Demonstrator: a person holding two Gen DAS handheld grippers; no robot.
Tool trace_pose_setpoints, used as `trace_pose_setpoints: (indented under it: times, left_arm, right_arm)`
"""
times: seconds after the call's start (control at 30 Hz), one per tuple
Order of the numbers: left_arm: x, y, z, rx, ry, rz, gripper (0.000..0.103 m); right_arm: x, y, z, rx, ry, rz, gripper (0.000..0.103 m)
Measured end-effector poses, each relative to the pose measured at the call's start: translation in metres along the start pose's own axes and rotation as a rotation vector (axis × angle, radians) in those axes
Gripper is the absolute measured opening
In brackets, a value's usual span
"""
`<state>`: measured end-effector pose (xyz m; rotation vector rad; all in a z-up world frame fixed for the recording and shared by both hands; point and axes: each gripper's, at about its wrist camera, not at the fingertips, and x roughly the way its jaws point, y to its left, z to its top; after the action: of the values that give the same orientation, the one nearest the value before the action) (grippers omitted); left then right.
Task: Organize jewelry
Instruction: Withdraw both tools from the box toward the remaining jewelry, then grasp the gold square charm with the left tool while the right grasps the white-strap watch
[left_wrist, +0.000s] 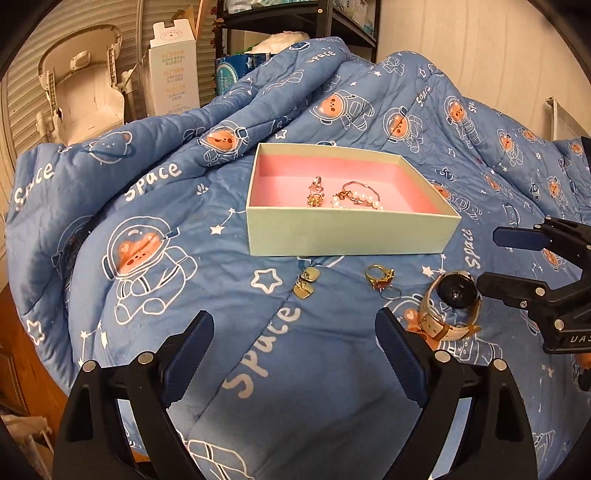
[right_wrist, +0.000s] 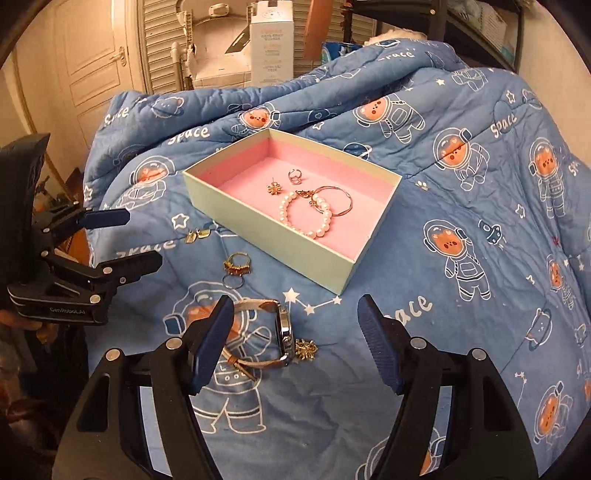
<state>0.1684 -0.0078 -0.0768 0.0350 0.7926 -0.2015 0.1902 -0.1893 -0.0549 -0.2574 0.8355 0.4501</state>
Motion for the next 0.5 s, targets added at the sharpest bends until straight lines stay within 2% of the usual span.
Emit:
trace_pose_setpoints:
  times: [0.17,0.33,0.4,0.5]
  left_arm:
    - [0.006,0.003,-0.004,-0.038,0.008,-0.023,0.071]
    - [0.018,0.004,0.0,-0.023,0.021,-0.024,0.05]
    - [0.024,0.004,0.002,-0.015,0.029,-0.029,0.047]
    - [0.033,0.005,0.005,-0.009,0.042,-0.033,0.044]
  right_arm:
    - [0.006,0.006,-0.009,-0.005,0.028,0.022,0.058]
    - [0.011,0.005,-0.009,0.019,0.045,0.024,0.049]
    - [0.013,0.004,-0.008,0.017,0.049,0.023,0.048]
    - [0.017,0.0,-0.006,0.028,0.06,0.024,0.041]
